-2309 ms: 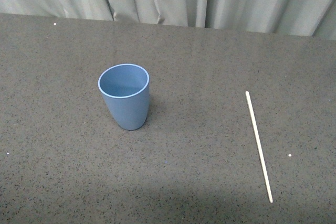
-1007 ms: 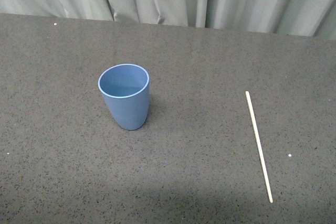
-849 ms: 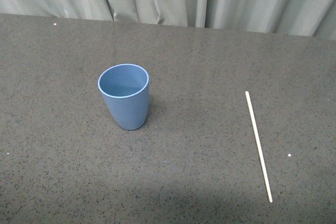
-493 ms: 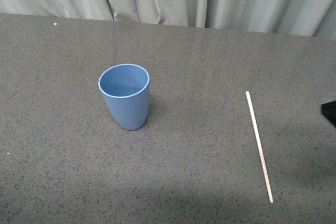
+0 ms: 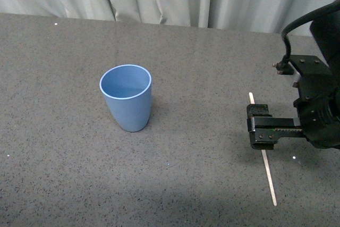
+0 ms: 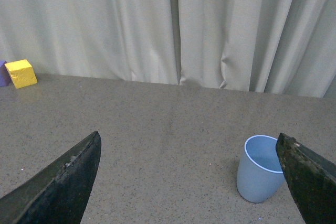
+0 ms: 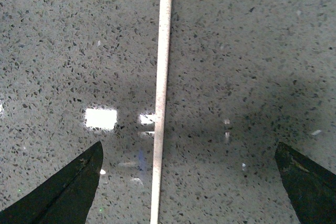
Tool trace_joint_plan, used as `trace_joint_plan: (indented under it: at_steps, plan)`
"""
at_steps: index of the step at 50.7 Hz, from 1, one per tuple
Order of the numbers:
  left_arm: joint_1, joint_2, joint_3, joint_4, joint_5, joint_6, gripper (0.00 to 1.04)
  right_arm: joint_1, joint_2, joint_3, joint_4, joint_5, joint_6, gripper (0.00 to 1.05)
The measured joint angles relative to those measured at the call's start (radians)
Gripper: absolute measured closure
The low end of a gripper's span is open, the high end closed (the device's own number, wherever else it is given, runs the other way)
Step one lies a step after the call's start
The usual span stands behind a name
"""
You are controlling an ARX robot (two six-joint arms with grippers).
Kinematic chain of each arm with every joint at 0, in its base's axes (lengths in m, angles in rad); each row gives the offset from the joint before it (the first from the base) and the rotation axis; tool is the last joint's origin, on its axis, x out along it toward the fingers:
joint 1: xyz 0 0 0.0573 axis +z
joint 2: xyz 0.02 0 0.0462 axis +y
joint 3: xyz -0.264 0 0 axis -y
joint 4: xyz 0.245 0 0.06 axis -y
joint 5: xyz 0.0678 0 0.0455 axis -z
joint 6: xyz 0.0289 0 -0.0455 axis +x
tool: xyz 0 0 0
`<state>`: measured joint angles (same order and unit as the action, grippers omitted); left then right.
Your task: Transfer chopsticks to blue cup
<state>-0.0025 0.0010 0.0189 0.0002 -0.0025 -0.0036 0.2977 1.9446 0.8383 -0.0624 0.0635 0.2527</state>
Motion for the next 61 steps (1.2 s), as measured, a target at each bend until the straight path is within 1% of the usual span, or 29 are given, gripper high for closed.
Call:
trace_joint_plan:
  at_steps: [16,17,19,24,27,38,42,47,53,55,61]
  plan:
    - [0.0,0.0,0.0,0.0,0.0,0.0,0.07,0.019,0.11,0.089,-0.048,-0.022,0.026,0.09]
    - [0.0,0.0,0.0,0.0,0.0,0.0,0.07,0.02,0.116,0.092,-0.051,-0.024,0.03,0.11]
    - [0.0,0.0,0.0,0.0,0.0,0.0,0.07,0.021,0.127,0.098,-0.058,-0.033,0.037,0.17]
    - [0.0,0.0,0.0,0.0,0.0,0.0,0.07,0.021,0.137,0.106,-0.064,-0.034,0.04,0.28]
    - [0.0,0.0,0.0,0.0,0.0,0.0,0.07,0.022,0.143,0.113,-0.07,-0.037,0.043,0.37]
    - [0.0,0.0,0.0,0.0,0.0,0.0,0.07,0.022,0.154,0.127,-0.085,-0.031,0.047,0.62]
    - [0.0,0.0,0.0,0.0,0.0,0.0,0.07,0.022,0.156,0.13,-0.093,-0.031,0.047,0.74]
    - [0.0,0.0,0.0,0.0,0.0,0.0,0.07,0.022,0.156,0.132,-0.1,-0.031,0.048,0.85]
    - [0.0,0.0,0.0,0.0,0.0,0.0,0.07,0.021,0.153,0.131,-0.095,-0.032,0.05,1.01]
    - [0.0,0.0,0.0,0.0,0.0,0.0,0.07,0.022,0.145,0.125,-0.079,-0.037,0.05,1.04]
    - [0.0,0.0,0.0,0.0,0.0,0.0,0.07,0.038,0.058,0.068,0.024,-0.045,0.047,1.04]
